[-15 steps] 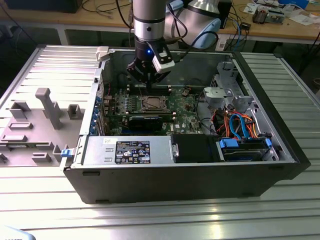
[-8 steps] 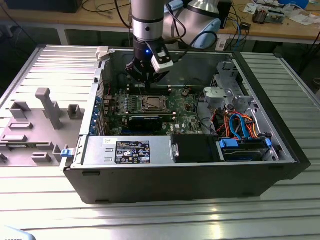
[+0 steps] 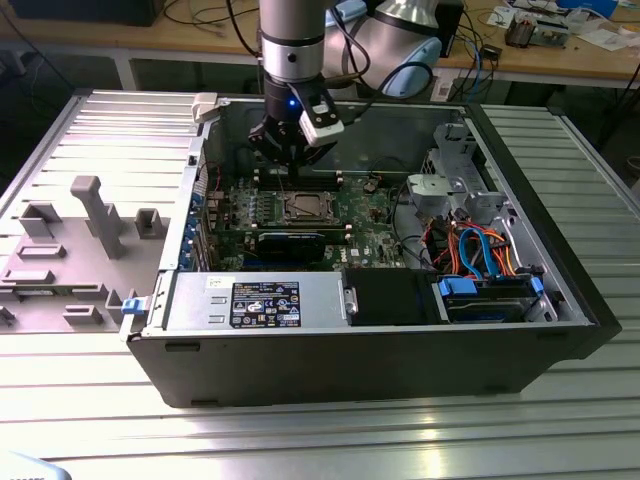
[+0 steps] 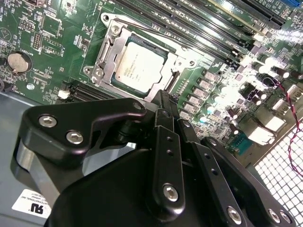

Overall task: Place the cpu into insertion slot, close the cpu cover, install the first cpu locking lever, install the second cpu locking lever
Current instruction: 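Install the first cpu locking lever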

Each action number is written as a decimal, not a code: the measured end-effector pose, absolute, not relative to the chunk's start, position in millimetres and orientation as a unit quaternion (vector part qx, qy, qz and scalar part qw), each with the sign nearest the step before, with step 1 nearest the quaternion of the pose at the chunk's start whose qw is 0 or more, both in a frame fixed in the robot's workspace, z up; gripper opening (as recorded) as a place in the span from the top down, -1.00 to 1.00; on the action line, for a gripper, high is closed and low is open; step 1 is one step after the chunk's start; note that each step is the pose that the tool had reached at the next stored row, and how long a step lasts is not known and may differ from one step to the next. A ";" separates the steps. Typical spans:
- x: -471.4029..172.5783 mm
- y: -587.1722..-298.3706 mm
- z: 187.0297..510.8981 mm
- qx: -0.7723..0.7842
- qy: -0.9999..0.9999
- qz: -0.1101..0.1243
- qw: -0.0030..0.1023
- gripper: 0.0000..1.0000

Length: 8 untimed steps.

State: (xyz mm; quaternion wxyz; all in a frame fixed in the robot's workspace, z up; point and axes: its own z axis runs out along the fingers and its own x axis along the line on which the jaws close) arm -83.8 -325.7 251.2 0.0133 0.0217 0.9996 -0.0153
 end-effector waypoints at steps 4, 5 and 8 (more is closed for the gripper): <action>-84.8 -325.7 251.2 0.022 1.000 -0.015 0.013 0.79; -85.0 -325.7 251.2 0.022 1.000 -0.015 0.013 0.79; -86.2 -325.6 251.2 0.022 1.000 -0.015 0.013 0.79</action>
